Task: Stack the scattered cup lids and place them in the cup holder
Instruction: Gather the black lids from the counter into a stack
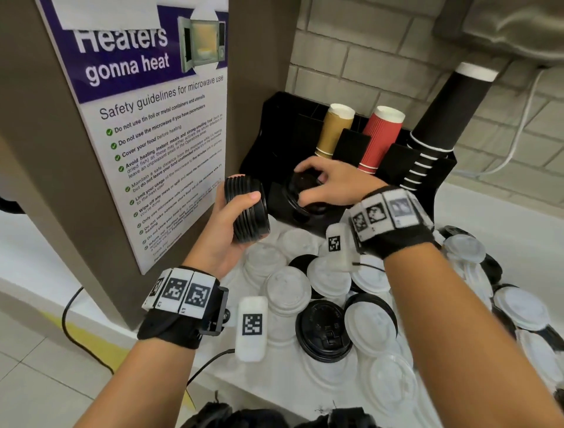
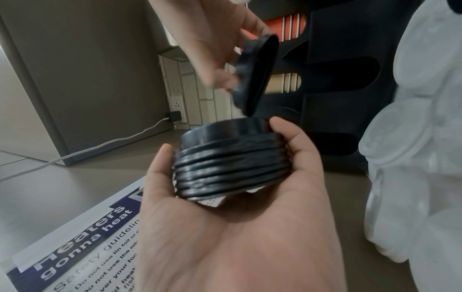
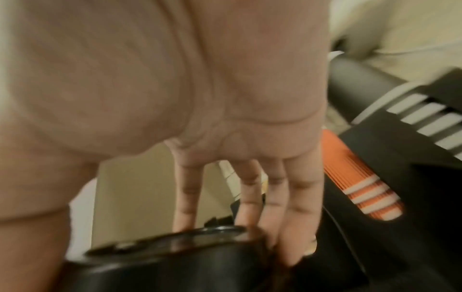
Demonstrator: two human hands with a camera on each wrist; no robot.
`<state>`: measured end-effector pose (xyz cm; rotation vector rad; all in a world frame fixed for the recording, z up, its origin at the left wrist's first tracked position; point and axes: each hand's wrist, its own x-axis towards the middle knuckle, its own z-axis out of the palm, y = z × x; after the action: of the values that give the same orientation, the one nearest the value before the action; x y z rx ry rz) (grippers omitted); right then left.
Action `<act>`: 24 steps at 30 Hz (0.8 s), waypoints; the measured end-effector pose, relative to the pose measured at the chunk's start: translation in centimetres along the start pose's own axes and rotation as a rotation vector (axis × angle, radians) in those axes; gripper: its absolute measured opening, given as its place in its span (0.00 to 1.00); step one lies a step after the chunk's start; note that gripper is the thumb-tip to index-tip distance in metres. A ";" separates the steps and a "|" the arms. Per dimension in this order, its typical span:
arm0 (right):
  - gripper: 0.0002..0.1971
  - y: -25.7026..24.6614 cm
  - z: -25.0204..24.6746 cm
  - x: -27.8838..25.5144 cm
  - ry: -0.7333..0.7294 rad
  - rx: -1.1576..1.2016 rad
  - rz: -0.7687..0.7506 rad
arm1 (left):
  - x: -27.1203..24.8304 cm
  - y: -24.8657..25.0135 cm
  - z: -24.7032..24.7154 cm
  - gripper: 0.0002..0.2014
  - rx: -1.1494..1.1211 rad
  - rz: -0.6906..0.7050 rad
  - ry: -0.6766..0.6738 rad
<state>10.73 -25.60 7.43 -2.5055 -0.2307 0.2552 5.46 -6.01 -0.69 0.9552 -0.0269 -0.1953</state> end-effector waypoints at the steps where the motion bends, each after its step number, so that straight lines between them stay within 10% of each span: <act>1: 0.23 0.1 0.2 -1.1 -0.002 0.222 -0.031 | -0.1 -0.1 0.2 0.41 -0.004 -0.005 -0.009; 7: 0.27 0.9 4.1 -5.4 0.037 0.780 -0.219 | -0.5 -0.7 1.6 0.39 0.032 -0.013 -0.073; 24: 0.34 0.5 5.1 -7.7 0.069 0.597 -0.308 | -1.4 -1.5 2.8 0.33 0.037 -0.060 -0.125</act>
<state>2.10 -24.90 4.03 -1.8551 -0.4356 0.0907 3.59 -8.88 -0.19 0.9803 -0.1176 -0.3104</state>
